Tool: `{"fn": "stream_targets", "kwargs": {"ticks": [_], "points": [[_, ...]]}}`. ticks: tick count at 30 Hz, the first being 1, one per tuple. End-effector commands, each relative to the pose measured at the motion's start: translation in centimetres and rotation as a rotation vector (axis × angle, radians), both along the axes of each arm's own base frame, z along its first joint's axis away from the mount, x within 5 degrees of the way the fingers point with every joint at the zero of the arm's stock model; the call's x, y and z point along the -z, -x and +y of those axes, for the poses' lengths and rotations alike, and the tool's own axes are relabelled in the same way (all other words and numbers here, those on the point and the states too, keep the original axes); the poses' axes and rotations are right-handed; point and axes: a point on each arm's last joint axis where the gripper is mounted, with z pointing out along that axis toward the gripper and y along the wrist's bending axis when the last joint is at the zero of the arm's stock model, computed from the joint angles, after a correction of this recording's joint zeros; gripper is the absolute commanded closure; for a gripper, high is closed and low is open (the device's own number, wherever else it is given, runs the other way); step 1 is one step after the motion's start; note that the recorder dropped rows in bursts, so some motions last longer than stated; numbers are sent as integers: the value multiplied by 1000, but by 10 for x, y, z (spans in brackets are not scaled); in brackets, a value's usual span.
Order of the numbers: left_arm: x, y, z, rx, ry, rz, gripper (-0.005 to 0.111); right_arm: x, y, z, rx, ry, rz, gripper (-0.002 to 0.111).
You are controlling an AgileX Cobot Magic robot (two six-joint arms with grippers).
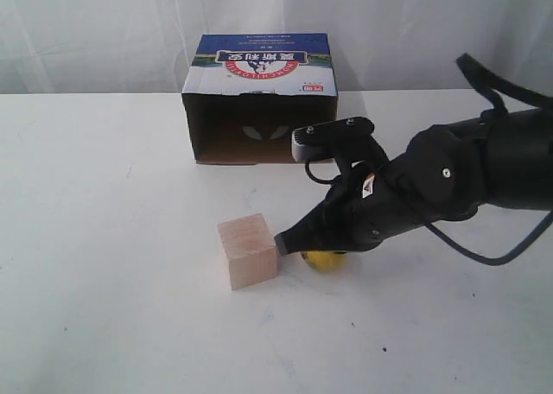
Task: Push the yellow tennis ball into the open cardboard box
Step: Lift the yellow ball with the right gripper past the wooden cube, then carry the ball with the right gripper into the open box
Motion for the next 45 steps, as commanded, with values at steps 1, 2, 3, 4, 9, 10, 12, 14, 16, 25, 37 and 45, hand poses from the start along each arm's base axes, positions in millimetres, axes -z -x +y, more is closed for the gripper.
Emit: {"fn": "stream_targets", "kwargs": {"ticks": [1, 2, 3, 4, 9, 10, 12, 14, 16, 25, 37, 45], "points": [[1, 0, 0, -4, 15, 0, 107, 12, -10, 1, 18, -6, -31, 108], [1, 0, 0, -4, 15, 0, 107, 19, -15, 0, 33, -4, -34, 108], [1, 0, 0, -4, 15, 0, 107, 22, -18, -1, 41, -5, -38, 108], [1, 0, 0, -4, 15, 0, 107, 27, -24, -4, 61, -7, -50, 108], [1, 0, 0, -4, 15, 0, 107, 35, -37, -7, 72, -15, -122, 108], [1, 0, 0, -4, 15, 0, 107, 35, -38, -6, 73, -20, -141, 108], [1, 0, 0, -4, 15, 0, 107, 34, -43, -5, 79, -42, -203, 108], [1, 0, 0, -4, 15, 0, 107, 33, -47, -4, 87, -61, -243, 108], [1, 0, 0, -4, 15, 0, 107, 33, -46, -4, 93, -62, -234, 108], [1, 0, 0, -4, 15, 0, 107, 60, -64, 0, 105, -51, -262, 108], [1, 0, 0, -4, 15, 0, 107, 36, -124, 7, 87, -46, -432, 108], [1, 0, 0, -4, 15, 0, 107, 0, -106, 2, 52, -29, -342, 108]]}}
